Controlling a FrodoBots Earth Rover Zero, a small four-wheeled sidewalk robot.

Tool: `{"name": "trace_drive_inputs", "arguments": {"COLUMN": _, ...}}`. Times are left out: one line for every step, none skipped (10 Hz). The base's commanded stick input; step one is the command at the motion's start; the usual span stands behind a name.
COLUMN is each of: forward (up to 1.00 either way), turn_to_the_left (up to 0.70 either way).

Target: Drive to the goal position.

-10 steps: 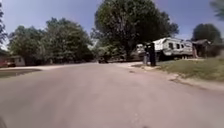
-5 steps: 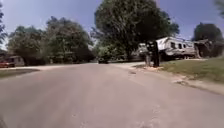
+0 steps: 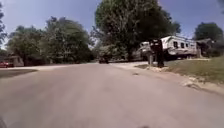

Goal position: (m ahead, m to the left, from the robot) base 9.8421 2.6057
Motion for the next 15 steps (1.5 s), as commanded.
{"name": "trace_drive_inputs", "arguments": {"forward": 0.7, "turn_to_the_left": 0.0}}
{"name": "trace_drive_inputs", "arguments": {"forward": 0.7, "turn_to_the_left": 0.0}}
{"name": "trace_drive_inputs", "arguments": {"forward": 0.7, "turn_to_the_left": 0.0}}
{"name": "trace_drive_inputs", "arguments": {"forward": 0.7, "turn_to_the_left": 0.0}}
{"name": "trace_drive_inputs", "arguments": {"forward": 0.7, "turn_to_the_left": 0.0}}
{"name": "trace_drive_inputs", "arguments": {"forward": 0.7, "turn_to_the_left": 0.0}}
{"name": "trace_drive_inputs", "arguments": {"forward": 0.7, "turn_to_the_left": 0.0}}
{"name": "trace_drive_inputs", "arguments": {"forward": 0.7, "turn_to_the_left": 0.0}}
{"name": "trace_drive_inputs", "arguments": {"forward": 0.7, "turn_to_the_left": 0.0}}
{"name": "trace_drive_inputs", "arguments": {"forward": 0.7, "turn_to_the_left": 0.0}}
{"name": "trace_drive_inputs", "arguments": {"forward": 0.7, "turn_to_the_left": 0.0}}
{"name": "trace_drive_inputs", "arguments": {"forward": 0.7, "turn_to_the_left": 0.0}}
{"name": "trace_drive_inputs", "arguments": {"forward": 0.7, "turn_to_the_left": 0.0}}
{"name": "trace_drive_inputs", "arguments": {"forward": 0.7, "turn_to_the_left": 0.0}}
{"name": "trace_drive_inputs", "arguments": {"forward": 0.7, "turn_to_the_left": 0.0}}
